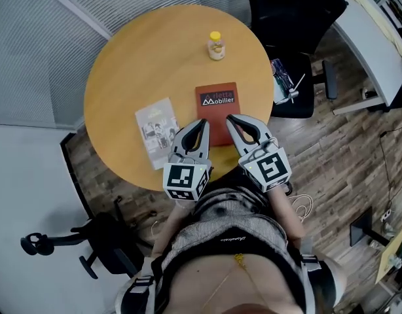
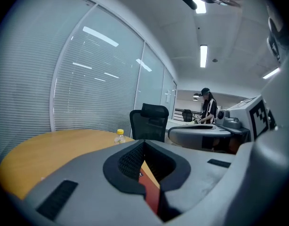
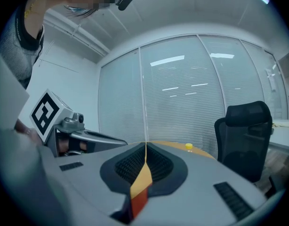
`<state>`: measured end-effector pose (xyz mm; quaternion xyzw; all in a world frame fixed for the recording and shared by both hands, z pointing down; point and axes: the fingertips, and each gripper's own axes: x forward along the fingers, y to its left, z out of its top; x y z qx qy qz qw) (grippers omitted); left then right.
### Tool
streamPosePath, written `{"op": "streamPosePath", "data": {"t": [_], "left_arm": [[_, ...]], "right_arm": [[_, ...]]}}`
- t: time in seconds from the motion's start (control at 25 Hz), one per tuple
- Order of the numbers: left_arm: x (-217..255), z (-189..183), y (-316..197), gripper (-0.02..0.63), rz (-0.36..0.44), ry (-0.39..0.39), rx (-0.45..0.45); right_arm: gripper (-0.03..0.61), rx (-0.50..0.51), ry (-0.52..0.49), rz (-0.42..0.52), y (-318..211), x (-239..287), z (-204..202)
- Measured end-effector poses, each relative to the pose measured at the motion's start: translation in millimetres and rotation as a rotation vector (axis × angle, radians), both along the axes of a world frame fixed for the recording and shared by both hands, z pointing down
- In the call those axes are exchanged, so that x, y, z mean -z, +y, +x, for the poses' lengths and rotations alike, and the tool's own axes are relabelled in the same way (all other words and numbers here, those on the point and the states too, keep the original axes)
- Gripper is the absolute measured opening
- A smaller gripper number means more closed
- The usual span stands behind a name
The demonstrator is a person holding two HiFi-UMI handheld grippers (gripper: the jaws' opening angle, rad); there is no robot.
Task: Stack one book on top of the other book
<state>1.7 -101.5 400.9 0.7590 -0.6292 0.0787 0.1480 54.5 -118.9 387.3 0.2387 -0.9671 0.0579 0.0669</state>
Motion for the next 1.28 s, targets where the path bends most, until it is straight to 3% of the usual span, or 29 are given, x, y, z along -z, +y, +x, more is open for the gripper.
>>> {"op": "streamPosePath", "data": {"t": [0.48,1.28], "left_arm": [[-56,-19,-1,0.021,-0.122,0.06,-0.035],[-150,-33,-6,0.021,-0.326,0.113,-0.064]], "right_arm": [[0.023,-0.099,0.108,-0.097,-7,-56,0],[0.023,-0.169,0.308,-0.261,-18,-160,13]]}}
